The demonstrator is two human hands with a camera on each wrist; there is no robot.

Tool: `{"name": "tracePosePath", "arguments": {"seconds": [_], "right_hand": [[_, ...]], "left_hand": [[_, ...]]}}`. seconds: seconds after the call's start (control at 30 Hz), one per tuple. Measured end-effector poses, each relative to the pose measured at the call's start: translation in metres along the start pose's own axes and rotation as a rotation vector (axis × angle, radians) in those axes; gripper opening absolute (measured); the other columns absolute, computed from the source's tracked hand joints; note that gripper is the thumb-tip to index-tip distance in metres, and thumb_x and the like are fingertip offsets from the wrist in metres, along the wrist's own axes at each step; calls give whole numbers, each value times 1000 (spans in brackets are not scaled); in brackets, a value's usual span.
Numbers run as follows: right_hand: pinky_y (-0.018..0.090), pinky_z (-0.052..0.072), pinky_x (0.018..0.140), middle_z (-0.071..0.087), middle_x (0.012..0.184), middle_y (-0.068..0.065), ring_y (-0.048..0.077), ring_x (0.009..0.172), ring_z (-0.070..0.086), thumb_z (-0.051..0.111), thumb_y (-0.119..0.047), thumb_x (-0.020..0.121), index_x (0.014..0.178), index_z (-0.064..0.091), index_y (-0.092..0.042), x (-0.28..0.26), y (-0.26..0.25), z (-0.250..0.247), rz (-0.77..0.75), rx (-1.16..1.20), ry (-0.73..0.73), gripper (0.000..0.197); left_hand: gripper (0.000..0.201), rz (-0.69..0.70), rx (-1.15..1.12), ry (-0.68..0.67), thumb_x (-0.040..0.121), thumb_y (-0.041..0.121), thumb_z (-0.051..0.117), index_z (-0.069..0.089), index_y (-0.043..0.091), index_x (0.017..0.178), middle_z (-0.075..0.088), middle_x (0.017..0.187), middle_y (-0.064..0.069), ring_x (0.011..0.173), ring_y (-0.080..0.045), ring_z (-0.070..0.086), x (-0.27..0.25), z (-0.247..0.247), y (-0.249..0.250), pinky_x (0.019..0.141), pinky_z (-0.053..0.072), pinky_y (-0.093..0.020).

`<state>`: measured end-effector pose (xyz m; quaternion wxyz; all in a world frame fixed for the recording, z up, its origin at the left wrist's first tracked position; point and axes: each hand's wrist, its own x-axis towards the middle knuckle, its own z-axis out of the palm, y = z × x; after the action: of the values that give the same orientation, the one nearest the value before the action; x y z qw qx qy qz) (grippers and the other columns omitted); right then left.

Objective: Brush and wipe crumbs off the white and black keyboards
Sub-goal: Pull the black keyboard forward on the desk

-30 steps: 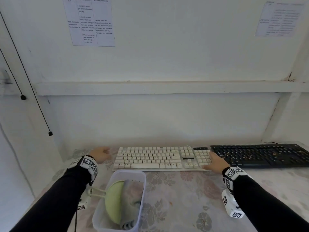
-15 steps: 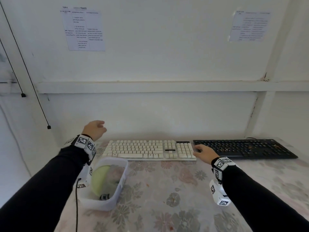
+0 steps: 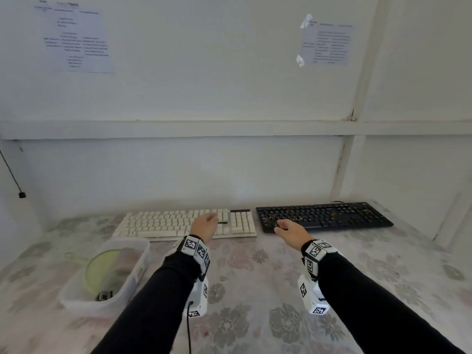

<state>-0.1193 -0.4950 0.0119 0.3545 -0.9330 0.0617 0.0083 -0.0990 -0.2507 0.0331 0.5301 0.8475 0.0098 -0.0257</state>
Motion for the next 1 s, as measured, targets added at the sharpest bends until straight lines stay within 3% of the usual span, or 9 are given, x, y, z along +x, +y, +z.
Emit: {"name": "tracePosePath", "arguments": {"seconds": [0.37,0.5,0.6,0.7,0.77,0.8,0.87,0.93,1.0], "right_hand": [[30,30,108,42,143,9,22,132,40,42,-26,98,140,36,-6,17,37,-28,52,40,52,47],[28,30,105,43,143,9,23,131,40,39,-25,100,140,36,-6,28,51,-42,83,97,107,44],[27,31,104,43,142,9,23,130,41,38,-25,100,140,36,-7,34,64,-53,106,128,145,44],[27,31,104,44,141,9,23,129,42,39,-24,100,139,37,-7,37,81,-67,124,137,181,43],[28,31,103,45,141,10,23,129,42,40,-24,100,138,38,-6,38,96,-78,147,131,198,42],[28,31,103,45,141,10,23,129,42,40,-23,100,138,38,-6,39,103,-85,158,127,204,42],[27,31,103,46,140,10,24,129,43,40,-22,99,138,39,-6,41,118,-99,180,112,227,42],[27,31,104,47,140,10,24,128,43,41,-22,99,137,40,-6,44,132,-113,198,108,246,42],[28,30,105,46,140,10,24,129,43,46,-23,97,138,39,-6,49,147,-129,215,115,240,45]], "left_hand": [[39,-18,-43,-46,102,17,32,47,2,134,49,138,-12,130,-26,42,15,78,22,106,30,-29],[24,-45,-93,-57,102,18,31,53,14,95,57,106,-12,107,-22,49,31,102,24,91,36,-25],[35,-44,-95,-80,102,19,30,53,4,124,49,138,-14,128,-26,44,41,118,29,107,33,-30],[35,-44,-85,-87,102,19,31,55,3,121,50,136,-18,128,-32,45,52,135,33,107,34,-35],[31,-51,-91,-78,101,18,32,62,11,100,62,108,-12,111,-29,52,62,147,32,97,39,-31],[32,-43,-84,-58,101,16,32,54,21,79,56,85,0,95,-23,50,64,151,35,84,37,-26],[39,-58,-78,-34,100,13,32,31,28,64,33,69,11,73,-13,39,68,160,41,62,28,-22],[36,-73,-53,-46,100,13,33,41,24,67,41,74,9,82,-18,44,74,165,43,61,28,-15],[27,-84,-23,-65,100,15,36,61,7,109,59,114,-6,116,-24,48,81,172,45,91,39,-26]]}}
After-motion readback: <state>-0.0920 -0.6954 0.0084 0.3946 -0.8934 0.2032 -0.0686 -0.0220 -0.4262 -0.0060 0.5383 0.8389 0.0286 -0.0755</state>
